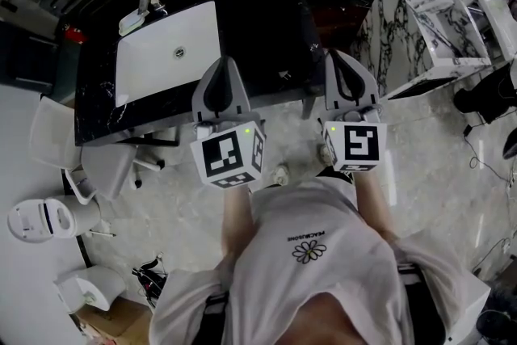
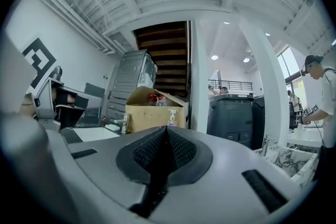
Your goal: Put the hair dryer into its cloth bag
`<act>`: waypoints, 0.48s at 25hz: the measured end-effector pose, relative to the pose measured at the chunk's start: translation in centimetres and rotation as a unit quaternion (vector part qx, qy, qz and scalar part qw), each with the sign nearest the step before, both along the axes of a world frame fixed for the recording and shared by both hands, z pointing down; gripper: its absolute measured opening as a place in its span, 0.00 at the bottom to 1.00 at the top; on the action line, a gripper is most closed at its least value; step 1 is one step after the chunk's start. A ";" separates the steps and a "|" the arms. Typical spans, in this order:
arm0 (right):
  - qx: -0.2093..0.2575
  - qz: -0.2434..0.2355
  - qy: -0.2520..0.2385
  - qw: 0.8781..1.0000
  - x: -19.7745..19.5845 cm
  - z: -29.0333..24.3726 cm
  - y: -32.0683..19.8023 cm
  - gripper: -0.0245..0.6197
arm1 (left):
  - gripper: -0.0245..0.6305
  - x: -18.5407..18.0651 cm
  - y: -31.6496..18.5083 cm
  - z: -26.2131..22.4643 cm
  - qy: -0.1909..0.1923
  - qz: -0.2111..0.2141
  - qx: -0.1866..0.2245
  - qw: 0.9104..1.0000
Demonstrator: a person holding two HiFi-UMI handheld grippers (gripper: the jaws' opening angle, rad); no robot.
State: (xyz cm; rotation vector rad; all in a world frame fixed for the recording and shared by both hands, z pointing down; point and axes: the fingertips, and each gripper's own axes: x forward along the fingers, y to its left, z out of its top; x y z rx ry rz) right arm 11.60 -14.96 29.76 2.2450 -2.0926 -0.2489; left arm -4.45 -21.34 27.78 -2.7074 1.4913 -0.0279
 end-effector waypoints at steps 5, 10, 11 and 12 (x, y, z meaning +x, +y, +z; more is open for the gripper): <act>0.003 0.002 -0.001 1.000 0.4 -0.2 -0.1 0.06 | 0.06 0.2 -0.2 0.1 -0.002 -0.006 -0.003 1.000; 0.001 -0.010 0.042 0.999 -0.1 -0.3 -0.1 0.06 | 0.06 0.2 0.0 -0.3 0.011 -0.015 0.012 1.000; 0.001 -0.013 0.050 0.999 -0.2 -0.4 -0.1 0.06 | 0.06 0.2 0.0 -0.4 0.008 -0.018 0.016 1.000; 0.000 -0.015 0.058 0.998 -0.3 -0.5 -0.1 0.06 | 0.06 0.3 0.0 -0.4 0.006 -0.020 0.020 1.000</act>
